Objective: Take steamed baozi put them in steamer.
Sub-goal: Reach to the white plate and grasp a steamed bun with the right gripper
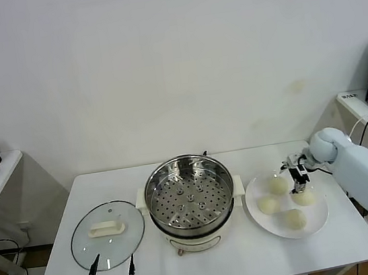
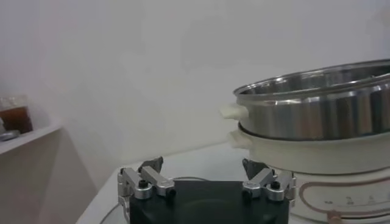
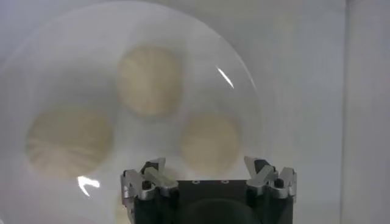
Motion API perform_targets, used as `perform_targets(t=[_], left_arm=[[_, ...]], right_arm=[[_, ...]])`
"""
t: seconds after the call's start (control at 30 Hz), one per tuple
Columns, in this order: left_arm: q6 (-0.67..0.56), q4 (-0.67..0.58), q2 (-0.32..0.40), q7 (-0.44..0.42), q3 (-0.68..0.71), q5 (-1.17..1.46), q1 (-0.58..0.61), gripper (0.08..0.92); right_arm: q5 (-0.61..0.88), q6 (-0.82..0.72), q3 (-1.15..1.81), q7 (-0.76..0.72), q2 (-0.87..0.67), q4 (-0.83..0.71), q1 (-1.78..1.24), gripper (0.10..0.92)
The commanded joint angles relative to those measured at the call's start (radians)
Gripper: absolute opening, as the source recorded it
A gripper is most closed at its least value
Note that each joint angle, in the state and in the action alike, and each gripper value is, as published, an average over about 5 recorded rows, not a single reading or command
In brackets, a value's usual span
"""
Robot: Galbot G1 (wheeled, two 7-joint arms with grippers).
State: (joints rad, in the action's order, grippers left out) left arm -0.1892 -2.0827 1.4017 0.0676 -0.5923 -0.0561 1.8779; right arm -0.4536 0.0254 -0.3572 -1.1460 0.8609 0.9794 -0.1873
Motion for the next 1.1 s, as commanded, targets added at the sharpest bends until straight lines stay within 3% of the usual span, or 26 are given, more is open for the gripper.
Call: perform_targets(t=[0.03, 0.23, 0.9, 1.1], left_arm=[[-0.002, -0.001, 0.000, -0.001, -0.004, -0.003, 0.001, 0.823], [-0.009, 0.001, -0.001, -0.001, -0.012, -0.002, 0.001, 0.823], [-0.016, -0.008, 0.004, -0.001, -0.016, -0.001, 0.003, 0.823], [-0.015, -0.014, 0.002, -0.002, -0.017, -0.001, 0.005, 0.823]], right_arm=[[-0.048, -0.004, -0.100, -0.011, 0.071, -0.111, 0.085, 0.823], [-0.049, -0.009, -0.109, 0.000, 0.097, -0.123, 0.081, 0.790], [-0.052, -0.050, -0.131, -0.001, 0.094, -0.094, 0.070, 0.468], [-0.013, -0.048, -0.143, -0.005, 0.058, -0.056, 0.090, 0.449]])
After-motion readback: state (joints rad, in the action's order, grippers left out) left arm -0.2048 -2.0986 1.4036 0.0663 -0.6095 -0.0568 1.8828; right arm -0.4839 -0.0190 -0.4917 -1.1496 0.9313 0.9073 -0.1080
